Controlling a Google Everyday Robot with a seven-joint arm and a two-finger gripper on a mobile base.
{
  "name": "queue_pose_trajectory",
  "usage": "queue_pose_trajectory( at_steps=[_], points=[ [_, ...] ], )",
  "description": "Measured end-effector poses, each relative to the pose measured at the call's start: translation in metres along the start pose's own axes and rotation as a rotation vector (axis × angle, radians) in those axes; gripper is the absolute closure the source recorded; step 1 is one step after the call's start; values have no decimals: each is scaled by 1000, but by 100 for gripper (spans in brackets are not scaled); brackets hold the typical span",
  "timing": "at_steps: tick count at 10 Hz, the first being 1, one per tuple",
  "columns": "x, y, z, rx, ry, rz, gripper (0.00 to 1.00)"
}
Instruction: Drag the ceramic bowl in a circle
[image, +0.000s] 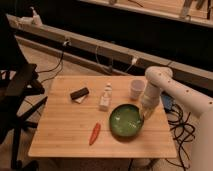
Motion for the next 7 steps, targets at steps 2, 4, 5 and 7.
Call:
queue_pose_trajectory(
  at_steps=[2, 4, 5, 7],
  points=[
    [-5, -17, -8, -7, -22, 46, 100],
    [-8, -40, -16, -19, -46, 102, 100],
    [-8, -48, -18, -23, -52, 121, 100],
    [-2, -70, -21, -31, -63, 168, 100]
  ],
)
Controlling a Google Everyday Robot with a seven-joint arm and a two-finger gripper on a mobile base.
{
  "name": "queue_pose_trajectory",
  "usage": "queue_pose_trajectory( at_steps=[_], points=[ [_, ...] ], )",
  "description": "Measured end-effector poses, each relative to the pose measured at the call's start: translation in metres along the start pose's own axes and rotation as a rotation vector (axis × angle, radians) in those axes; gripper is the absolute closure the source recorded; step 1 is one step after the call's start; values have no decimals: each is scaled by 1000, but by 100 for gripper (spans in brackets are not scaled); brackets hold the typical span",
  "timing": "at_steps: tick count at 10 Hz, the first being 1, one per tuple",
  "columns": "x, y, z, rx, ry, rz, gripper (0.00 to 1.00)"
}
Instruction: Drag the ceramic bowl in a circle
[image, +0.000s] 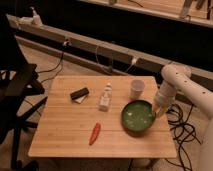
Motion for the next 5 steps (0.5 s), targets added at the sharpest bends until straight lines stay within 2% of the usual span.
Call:
queue_pose_trajectory(
  at_steps=[3, 5],
  points=[
    [20, -33, 1, 5, 0, 45, 100],
    [38, -40, 4, 7, 10, 47, 100]
  ],
)
